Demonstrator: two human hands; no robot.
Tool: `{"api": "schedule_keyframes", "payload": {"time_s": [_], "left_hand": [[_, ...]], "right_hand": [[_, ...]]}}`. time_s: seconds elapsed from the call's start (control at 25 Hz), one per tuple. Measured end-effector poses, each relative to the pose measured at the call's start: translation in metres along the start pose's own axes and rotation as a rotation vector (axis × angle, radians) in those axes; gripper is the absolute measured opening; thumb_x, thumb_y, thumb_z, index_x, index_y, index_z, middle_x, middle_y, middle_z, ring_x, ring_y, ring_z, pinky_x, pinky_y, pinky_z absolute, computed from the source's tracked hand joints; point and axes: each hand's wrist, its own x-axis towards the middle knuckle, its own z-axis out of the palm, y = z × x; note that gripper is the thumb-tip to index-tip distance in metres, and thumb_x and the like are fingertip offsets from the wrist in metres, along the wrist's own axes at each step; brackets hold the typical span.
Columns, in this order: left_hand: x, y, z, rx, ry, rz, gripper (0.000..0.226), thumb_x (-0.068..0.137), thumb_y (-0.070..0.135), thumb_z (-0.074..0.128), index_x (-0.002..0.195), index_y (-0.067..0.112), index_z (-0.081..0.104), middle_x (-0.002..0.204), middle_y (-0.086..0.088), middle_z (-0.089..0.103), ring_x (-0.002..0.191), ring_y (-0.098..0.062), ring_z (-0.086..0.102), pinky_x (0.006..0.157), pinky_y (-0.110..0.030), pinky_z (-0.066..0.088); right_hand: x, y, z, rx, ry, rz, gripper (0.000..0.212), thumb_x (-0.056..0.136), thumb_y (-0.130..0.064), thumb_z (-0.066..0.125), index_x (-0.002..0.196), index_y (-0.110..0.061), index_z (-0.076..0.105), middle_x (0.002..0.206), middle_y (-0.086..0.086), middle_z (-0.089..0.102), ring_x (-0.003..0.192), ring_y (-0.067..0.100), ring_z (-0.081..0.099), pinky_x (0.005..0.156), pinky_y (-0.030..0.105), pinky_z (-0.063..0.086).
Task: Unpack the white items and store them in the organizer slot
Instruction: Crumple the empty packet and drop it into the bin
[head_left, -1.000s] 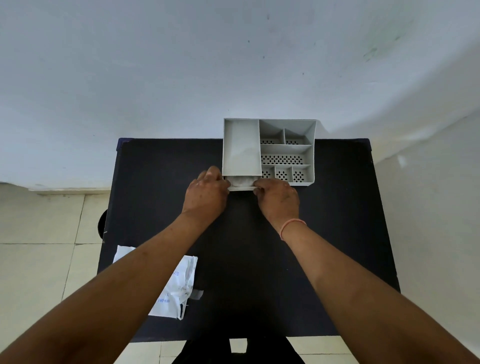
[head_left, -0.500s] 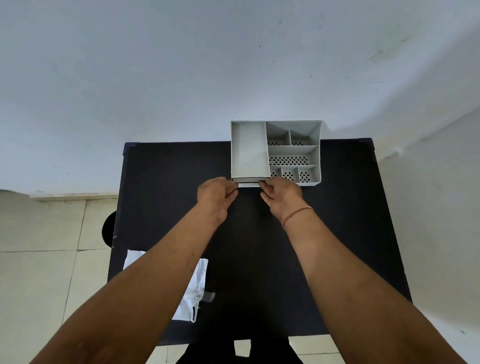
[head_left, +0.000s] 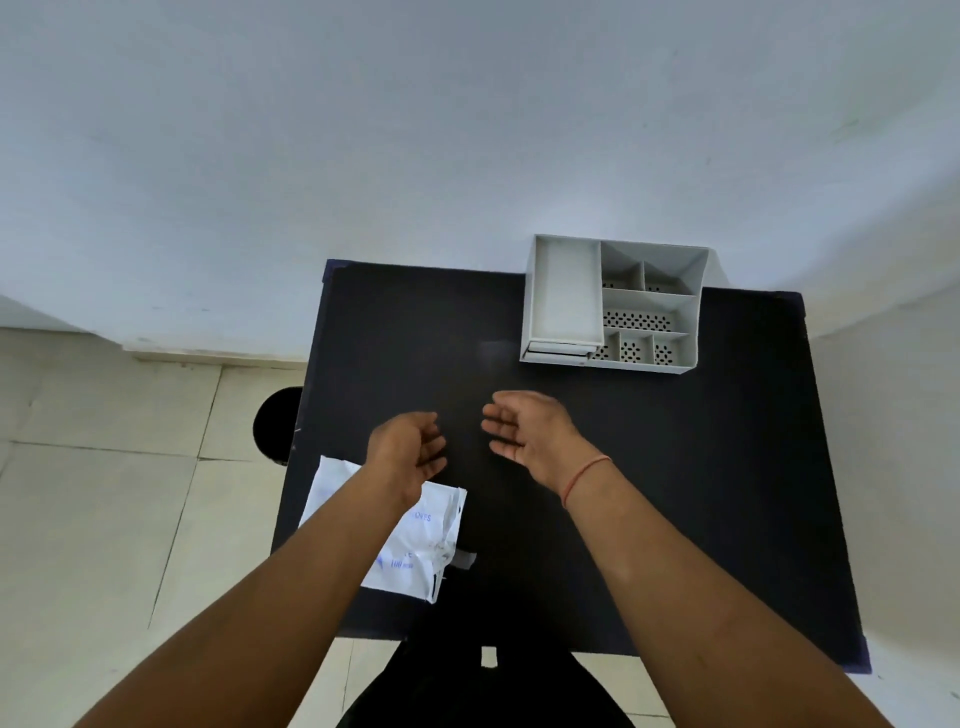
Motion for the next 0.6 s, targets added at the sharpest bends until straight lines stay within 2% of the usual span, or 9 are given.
{"api": "schedule_keyframes", "payload": {"time_s": [0.08,0.16,0.2,0.28,0.36,0.48,0.56,0.6], "left_hand": [[-0.002,-0.019,-0.028,0.106,0.130,0.056,0.020,0.102,0.014,0.069,0.121,0.007,0.070,0.118,-0.012,0.071,0.115,-0.030,0.069,0.093,-0.047,0.062],[-0.001,-0.045,-0.055,0.166,0.274,0.157,0.020,0.100,0.014,0.067,0.120,0.011,0.072,0.120,-0.010,0.072,0.117,-0.034,0.065,0.103,-0.052,0.057],[-0.001,-0.060,-0.067,0.194,0.330,0.197,0.024,0.099,0.013,0.067,0.123,0.013,0.072,0.122,-0.011,0.072,0.113,-0.033,0.064,0.102,-0.050,0.057],[-0.001,-0.090,-0.086,0.239,0.365,0.210,0.034,0.099,0.012,0.066,0.132,0.014,0.070,0.132,-0.012,0.070,0.105,-0.028,0.061,0.087,-0.040,0.055],[0.000,-0.115,-0.096,0.249,0.323,0.177,0.038,0.100,0.010,0.065,0.138,0.014,0.067,0.140,-0.013,0.066,0.107,-0.028,0.060,0.083,-0.036,0.053],[-0.004,-0.137,-0.106,0.261,0.256,0.182,0.046,0.100,0.014,0.069,0.146,0.016,0.061,0.148,-0.015,0.063,0.112,-0.028,0.061,0.091,-0.038,0.052],[-0.016,-0.139,-0.111,0.197,0.237,0.190,0.057,0.098,0.015,0.074,0.152,0.017,0.056,0.154,-0.015,0.059,0.118,-0.029,0.060,0.096,-0.039,0.049],[-0.025,-0.138,-0.113,0.172,0.236,0.211,0.061,0.096,0.015,0.076,0.154,0.019,0.054,0.157,-0.014,0.056,0.125,-0.030,0.059,0.099,-0.041,0.048]], "right_hand": [[-0.001,0.022,0.016,-0.317,0.017,-0.037,0.015,0.098,-0.027,0.068,0.111,-0.021,0.070,0.119,0.007,0.074,0.109,0.023,0.070,0.089,0.042,0.056],[0.003,0.048,0.025,-0.723,0.043,-0.154,0.036,0.089,-0.033,0.077,0.120,-0.016,0.069,0.122,0.004,0.072,0.109,0.022,0.069,0.087,0.035,0.056],[0.004,0.061,0.030,-0.916,0.033,-0.196,0.048,0.084,-0.038,0.080,0.123,-0.015,0.066,0.121,0.003,0.070,0.108,0.024,0.069,0.086,0.033,0.055],[0.005,0.085,0.036,-1.196,0.010,-0.177,0.058,0.076,-0.044,0.083,0.123,-0.015,0.064,0.119,0.004,0.069,0.108,0.028,0.070,0.089,0.039,0.059],[0.007,0.103,0.039,-1.238,0.013,-0.121,0.051,0.077,-0.037,0.084,0.119,-0.013,0.067,0.119,0.005,0.072,0.107,0.031,0.072,0.090,0.042,0.062],[0.003,0.120,0.040,-1.061,0.017,-0.062,0.022,0.084,-0.020,0.078,0.104,-0.009,0.075,0.109,0.008,0.078,0.096,0.027,0.075,0.081,0.034,0.062],[-0.014,0.118,0.040,-0.935,-0.088,-0.079,0.005,0.086,-0.017,0.078,0.084,-0.015,0.074,0.094,0.005,0.076,0.085,0.021,0.072,0.077,0.031,0.058],[-0.027,0.113,0.041,-0.863,-0.180,-0.096,0.010,0.085,-0.017,0.078,0.076,-0.017,0.072,0.089,0.005,0.075,0.082,0.021,0.069,0.077,0.031,0.055]]}}
